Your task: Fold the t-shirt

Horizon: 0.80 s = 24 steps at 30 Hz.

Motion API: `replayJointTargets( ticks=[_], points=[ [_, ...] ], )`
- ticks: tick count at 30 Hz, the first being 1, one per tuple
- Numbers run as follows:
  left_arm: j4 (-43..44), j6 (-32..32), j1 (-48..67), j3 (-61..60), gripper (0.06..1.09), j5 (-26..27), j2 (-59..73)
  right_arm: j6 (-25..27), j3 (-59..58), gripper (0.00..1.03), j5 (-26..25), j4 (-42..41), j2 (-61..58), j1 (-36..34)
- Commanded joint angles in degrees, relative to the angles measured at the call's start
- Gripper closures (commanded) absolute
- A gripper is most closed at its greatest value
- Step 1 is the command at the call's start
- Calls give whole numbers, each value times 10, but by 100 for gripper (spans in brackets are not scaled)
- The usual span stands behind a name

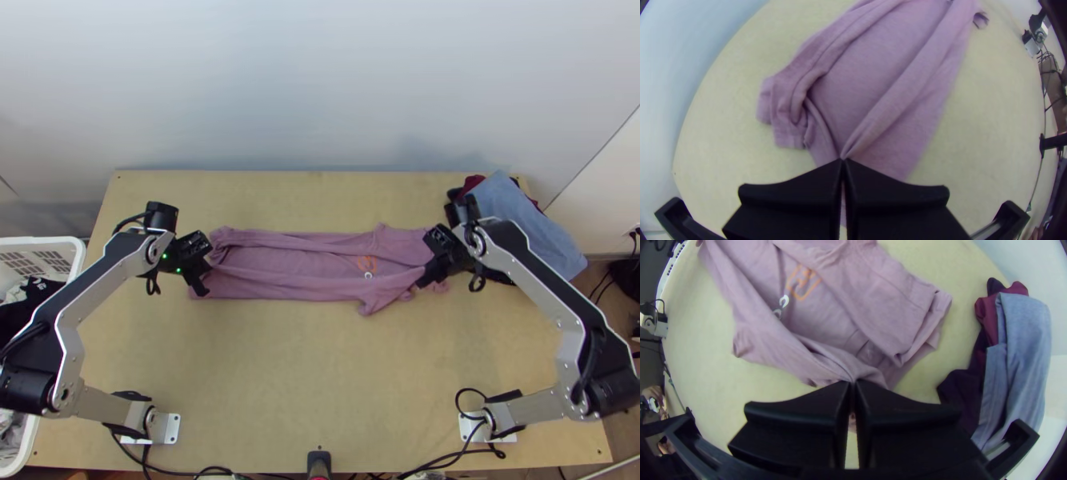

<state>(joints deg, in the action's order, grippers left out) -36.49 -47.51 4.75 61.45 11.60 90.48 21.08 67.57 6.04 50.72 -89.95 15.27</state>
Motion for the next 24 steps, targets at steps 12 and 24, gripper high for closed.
replayJointTargets(
  ticks=[12,24],
  points=[
    [33,30,-33,67,105,1,93,-3,148,100,1,2,-155,-28],
    [57,47,-25,100,105,-4,128,-3,164,100,1,-18,-220,-46]
  ],
)
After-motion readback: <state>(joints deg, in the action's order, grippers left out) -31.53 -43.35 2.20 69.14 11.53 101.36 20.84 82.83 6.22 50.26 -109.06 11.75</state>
